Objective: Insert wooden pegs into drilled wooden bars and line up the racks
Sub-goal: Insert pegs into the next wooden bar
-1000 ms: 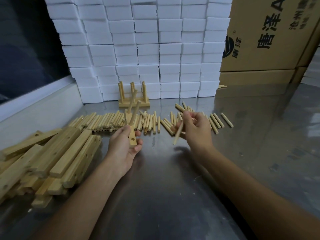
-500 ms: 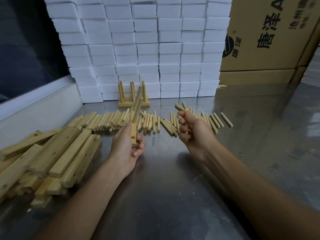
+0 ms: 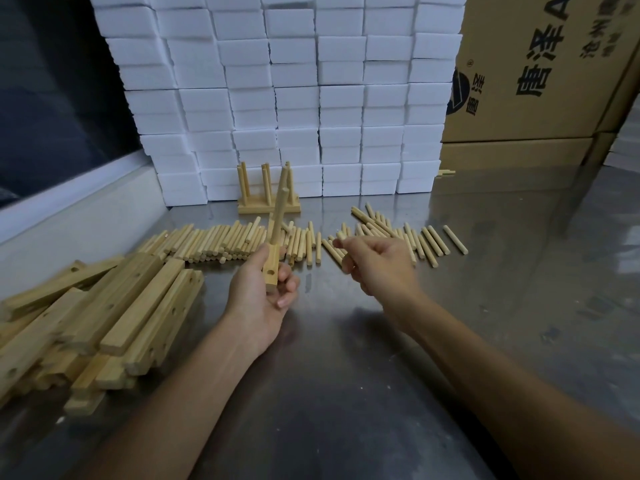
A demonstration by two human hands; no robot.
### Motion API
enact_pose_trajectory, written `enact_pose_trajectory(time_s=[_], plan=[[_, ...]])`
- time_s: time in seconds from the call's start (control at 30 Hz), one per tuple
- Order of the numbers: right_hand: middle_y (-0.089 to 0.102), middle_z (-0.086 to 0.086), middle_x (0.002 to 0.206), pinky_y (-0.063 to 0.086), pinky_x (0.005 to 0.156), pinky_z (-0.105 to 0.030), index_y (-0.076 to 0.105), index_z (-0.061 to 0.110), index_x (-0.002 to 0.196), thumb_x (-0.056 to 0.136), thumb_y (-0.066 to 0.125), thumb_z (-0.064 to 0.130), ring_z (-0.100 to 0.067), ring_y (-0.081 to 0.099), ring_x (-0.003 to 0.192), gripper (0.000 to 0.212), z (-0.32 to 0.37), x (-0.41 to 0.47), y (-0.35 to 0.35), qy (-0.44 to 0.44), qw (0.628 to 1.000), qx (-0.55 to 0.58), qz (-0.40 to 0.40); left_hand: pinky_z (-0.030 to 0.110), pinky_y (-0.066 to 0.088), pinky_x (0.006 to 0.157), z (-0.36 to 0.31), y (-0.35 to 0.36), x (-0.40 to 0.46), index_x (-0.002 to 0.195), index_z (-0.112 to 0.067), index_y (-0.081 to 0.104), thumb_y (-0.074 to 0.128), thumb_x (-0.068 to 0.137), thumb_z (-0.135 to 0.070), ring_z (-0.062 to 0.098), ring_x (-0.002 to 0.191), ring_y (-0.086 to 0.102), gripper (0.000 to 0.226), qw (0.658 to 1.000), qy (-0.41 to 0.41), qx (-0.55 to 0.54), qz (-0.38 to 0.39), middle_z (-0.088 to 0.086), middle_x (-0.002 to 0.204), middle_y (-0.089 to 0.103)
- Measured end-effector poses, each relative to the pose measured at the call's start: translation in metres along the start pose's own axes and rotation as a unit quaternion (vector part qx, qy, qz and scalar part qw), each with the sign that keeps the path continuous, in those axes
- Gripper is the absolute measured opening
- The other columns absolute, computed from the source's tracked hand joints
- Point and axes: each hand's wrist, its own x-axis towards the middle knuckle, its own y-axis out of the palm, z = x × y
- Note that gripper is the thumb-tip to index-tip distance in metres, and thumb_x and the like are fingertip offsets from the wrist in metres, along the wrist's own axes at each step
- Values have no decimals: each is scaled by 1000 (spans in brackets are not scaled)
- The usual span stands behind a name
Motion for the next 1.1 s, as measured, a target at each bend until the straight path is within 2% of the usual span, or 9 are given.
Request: enact_pose_trajectory(time_s=[0.17, 0.3, 0.4, 0.5, 0.6, 0.73, 0.83, 0.97, 1.1], plan=[[73, -2, 69, 49, 57, -23, 72, 9, 93, 92, 69, 17, -7, 63, 57, 9, -2, -10, 17, -140, 984, -88, 66, 22, 23, 37, -1, -1, 0, 97, -9, 57, 42, 102, -36, 11, 45, 35, 31, 999, -13, -6, 32, -1, 55, 38], [76, 2, 83, 54, 71, -16, 78, 6, 100, 93, 67, 7, -6, 72, 74, 12, -3, -16, 22, -198, 967, -93, 135, 22, 25, 38, 1, -2, 0, 88, -11, 56, 42, 102, -38, 12, 43, 35, 33, 999, -23, -8, 43, 0, 52, 40], [77, 0, 91, 52, 76, -12, 77, 6, 107, 95, 64, 6, -1, 72, 82, 17, -1, -19, 23, -192, 962, -125, 151, 19, 23, 35, 2, -4, 1, 86, -11, 54, 42, 102, -38, 11, 37, 31, 33, 999, -24, -10, 47, 0, 50, 37], [77, 1, 98, 50, 80, -11, 78, 11, 109, 93, 68, 11, 3, 68, 86, 18, 9, -18, 17, -261, 930, -224, 132, 15, 20, 31, 3, -4, 1, 81, -11, 52, 40, 102, -41, 10, 31, 26, 39, 998, -20, 1, 56, 0, 45, 34], [76, 0, 96, 56, 76, -36, 78, 16, 107, 96, 64, 19, -15, 70, 88, 18, 19, -19, 16, -331, 866, -343, 151, 16, 19, 29, 5, -3, 1, 74, -12, 49, 39, 102, -43, 9, 29, 24, 43, 998, -20, 19, 58, -1, 43, 34], [72, 6, 95, 50, 63, -34, 76, 28, 111, 96, 62, 24, -20, 67, 90, 20, 29, -23, 17, -365, 821, -415, 144, 15, 18, 28, 6, -3, 1, 65, -13, 47, 38, 103, -43, 8, 29, 23, 49, 997, -22, 29, 64, -1, 44, 34], [69, 3, 96, 51, 66, -38, 76, 27, 110, 96, 62, 19, -20, 65, 90, 21, 32, -22, 14, -356, 814, -429, 161, 15, 19, 29, 8, -2, 0, 56, -14, 49, 38, 103, -42, 8, 30, 23, 56, 996, -8, 55, 69, 0, 47, 32], [69, 5, 94, 51, 68, -40, 77, 26, 106, 96, 62, 19, -20, 64, 88, 19, 33, -22, 13, -346, 815, -435, 164, 16, 20, 30, 10, -1, -1, 71, -12, 50, 36, 105, -39, 8, 31, 24, 46, 994, 13, 80, 75, 0, 47, 35], [73, 7, 89, 51, 65, -37, 76, 30, 100, 95, 61, 35, -19, 66, 83, 17, 31, -23, 13, -334, 808, -465, 140, 15, 21, 32, 13, -2, -1, 90, -15, 50, 39, 105, -36, 8, 32, 25, 28, 990, 40, 111, 78, 0, 48, 38]])
